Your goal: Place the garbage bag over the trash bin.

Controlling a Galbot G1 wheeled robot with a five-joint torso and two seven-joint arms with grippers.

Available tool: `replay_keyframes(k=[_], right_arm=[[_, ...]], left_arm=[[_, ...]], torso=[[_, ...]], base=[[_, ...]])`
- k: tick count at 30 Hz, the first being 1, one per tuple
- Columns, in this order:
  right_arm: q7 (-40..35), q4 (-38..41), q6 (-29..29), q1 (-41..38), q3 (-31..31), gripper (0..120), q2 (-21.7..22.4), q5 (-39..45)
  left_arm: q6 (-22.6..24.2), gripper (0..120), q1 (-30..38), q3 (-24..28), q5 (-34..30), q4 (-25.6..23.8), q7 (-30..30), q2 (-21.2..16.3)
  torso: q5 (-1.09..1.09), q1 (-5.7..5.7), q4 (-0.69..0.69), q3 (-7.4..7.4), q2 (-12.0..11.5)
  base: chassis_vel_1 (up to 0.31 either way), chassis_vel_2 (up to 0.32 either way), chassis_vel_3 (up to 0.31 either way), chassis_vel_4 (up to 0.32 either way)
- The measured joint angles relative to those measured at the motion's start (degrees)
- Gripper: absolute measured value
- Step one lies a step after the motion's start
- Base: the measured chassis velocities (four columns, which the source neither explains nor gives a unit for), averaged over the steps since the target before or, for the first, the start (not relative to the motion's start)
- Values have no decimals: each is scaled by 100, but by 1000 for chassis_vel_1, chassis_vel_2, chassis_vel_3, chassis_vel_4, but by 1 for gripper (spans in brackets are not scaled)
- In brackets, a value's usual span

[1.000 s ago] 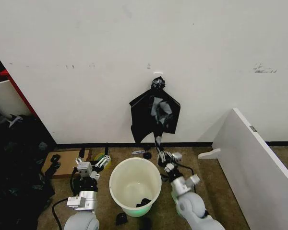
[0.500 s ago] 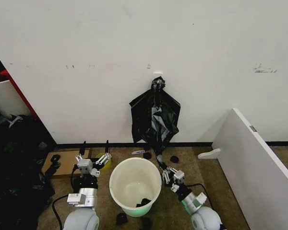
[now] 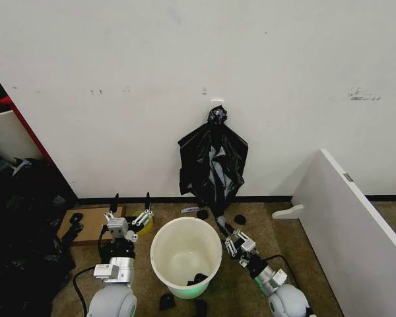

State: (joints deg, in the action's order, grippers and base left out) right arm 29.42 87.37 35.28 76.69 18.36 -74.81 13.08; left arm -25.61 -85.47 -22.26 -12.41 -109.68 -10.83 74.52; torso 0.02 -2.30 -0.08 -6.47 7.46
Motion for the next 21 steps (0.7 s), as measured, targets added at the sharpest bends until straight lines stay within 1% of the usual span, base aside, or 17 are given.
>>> replay_keyframes(k=[3, 4, 5, 7, 8, 10, 11, 13, 14, 15, 16, 18, 21], right_arm=[[-14, 63, 1, 66, 92, 41, 40, -218], [-101, 66, -1, 120, 178, 48, 97, -482], [-179, 63, -4, 142, 202, 49, 119, -581], [-630, 40, -78, 236, 239, 59, 188, -945], [-630, 40, -78, 236, 239, 59, 188, -945], [-1033, 7, -188, 322, 235, 68, 248, -1075], [-1082, -2, -197, 338, 231, 69, 256, -1070], [-1177, -11, -197, 435, 167, 79, 270, -867], [-1169, 1, -193, 447, 157, 83, 270, -821], [-1087, 77, -155, 472, 126, 89, 255, -642], [-1087, 77, -155, 472, 126, 89, 255, -642], [-981, 211, -127, 461, 115, 97, 215, -454], [-1039, 350, -121, 382, 117, 100, 152, -353]], left_arm=[[0, 100, 35, 1, -2, 41, 0, 9], [0, 100, 65, 3, -2, 70, 0, 17], [0, 100, 74, 4, -2, 82, 0, 20], [0, 100, 116, 8, -2, 126, 0, 32], [0, 100, 116, 8, -2, 126, 0, 32], [0, 100, 146, 12, -2, 162, 0, 43], [0, 100, 152, 13, -1, 169, 0, 44], [0, 100, 174, 21, 4, 206, 1, 49], [0, 100, 176, 22, 5, 208, 1, 49], [0, 100, 183, 24, 7, 217, 1, 48], [0, 100, 183, 24, 7, 217, 1, 48], [0, 100, 186, 25, 9, 225, 1, 45], [0, 100, 184, 25, 10, 236, 2, 40]], torso=[[0, 0, 0, 0, 0], [0, 0, -1, 0, 0], [0, 0, -1, 0, 0], [0, 0, -1, 0, 0], [0, 0, -1, 0, 0], [0, 0, -2, 0, 0], [0, 0, -2, 0, 0], [1, 0, -2, 0, 0], [1, 0, -2, 0, 0], [0, 0, -2, 0, 0], [0, 0, -2, 0, 0], [0, 0, -1, 0, 0], [-1, 0, 0, 0, 0]], base=[[0, 0, 0, 0], [0, 0, 0, 0], [0, 0, 0, 0], [0, 0, 0, 0], [0, 0, 0, 0], [0, 0, 0, 0], [0, 0, 0, 0], [0, 0, 0, 0], [0, 0, 0, 0], [0, 0, 0, 0], [0, 0, 0, 0], [0, 0, 0, 0], [0, 0, 0, 0]])
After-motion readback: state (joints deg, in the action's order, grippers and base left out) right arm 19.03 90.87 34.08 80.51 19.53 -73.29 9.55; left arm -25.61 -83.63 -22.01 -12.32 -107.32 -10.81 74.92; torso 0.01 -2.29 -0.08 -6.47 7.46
